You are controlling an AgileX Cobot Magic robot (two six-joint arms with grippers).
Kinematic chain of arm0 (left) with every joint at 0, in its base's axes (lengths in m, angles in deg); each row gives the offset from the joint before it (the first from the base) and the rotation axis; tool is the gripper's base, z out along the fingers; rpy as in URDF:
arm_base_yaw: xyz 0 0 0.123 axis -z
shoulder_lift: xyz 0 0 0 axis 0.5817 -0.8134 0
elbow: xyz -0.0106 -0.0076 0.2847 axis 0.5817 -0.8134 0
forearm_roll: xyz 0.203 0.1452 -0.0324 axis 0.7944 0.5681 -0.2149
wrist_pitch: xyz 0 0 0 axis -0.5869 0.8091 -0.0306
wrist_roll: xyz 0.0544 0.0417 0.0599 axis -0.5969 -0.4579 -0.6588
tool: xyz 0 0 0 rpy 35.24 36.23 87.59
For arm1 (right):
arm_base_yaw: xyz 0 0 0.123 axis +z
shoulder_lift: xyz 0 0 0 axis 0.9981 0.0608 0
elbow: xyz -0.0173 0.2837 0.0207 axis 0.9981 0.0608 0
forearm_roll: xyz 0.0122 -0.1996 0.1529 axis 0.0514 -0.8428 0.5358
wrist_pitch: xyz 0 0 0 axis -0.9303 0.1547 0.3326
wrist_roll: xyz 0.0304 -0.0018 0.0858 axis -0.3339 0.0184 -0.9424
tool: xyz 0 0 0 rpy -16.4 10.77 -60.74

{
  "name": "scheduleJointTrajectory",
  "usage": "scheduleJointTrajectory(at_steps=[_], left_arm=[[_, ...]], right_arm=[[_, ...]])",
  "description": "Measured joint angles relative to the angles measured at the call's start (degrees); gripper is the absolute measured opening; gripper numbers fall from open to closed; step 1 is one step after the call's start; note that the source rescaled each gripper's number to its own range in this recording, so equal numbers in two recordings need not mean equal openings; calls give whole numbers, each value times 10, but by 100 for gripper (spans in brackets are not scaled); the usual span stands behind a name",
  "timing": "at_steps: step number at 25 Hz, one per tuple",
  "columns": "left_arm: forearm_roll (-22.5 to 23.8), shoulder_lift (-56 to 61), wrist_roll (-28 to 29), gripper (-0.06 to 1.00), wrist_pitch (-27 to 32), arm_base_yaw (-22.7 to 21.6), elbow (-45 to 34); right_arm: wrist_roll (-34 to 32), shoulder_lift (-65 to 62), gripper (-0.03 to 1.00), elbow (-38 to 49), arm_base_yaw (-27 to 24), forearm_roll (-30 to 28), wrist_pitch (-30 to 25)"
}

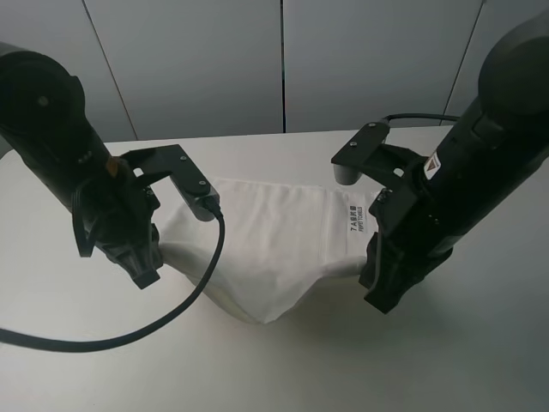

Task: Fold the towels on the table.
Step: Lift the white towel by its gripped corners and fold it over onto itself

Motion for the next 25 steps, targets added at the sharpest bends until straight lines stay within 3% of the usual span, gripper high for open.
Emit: scheduleJointTrajectory(at_steps=[9,17,25], left_arm=[[-15,15,133,0,-41,-21,0],[-17,15,197,1,-81,-43,0],[-24,15,228,8,-138,-45,0]], right_arm=[[-139,0,1,-16,0,-44,-23],[-290,0,1,-16,0,-131,3],[-346,0,1,-16,0,-155,56]])
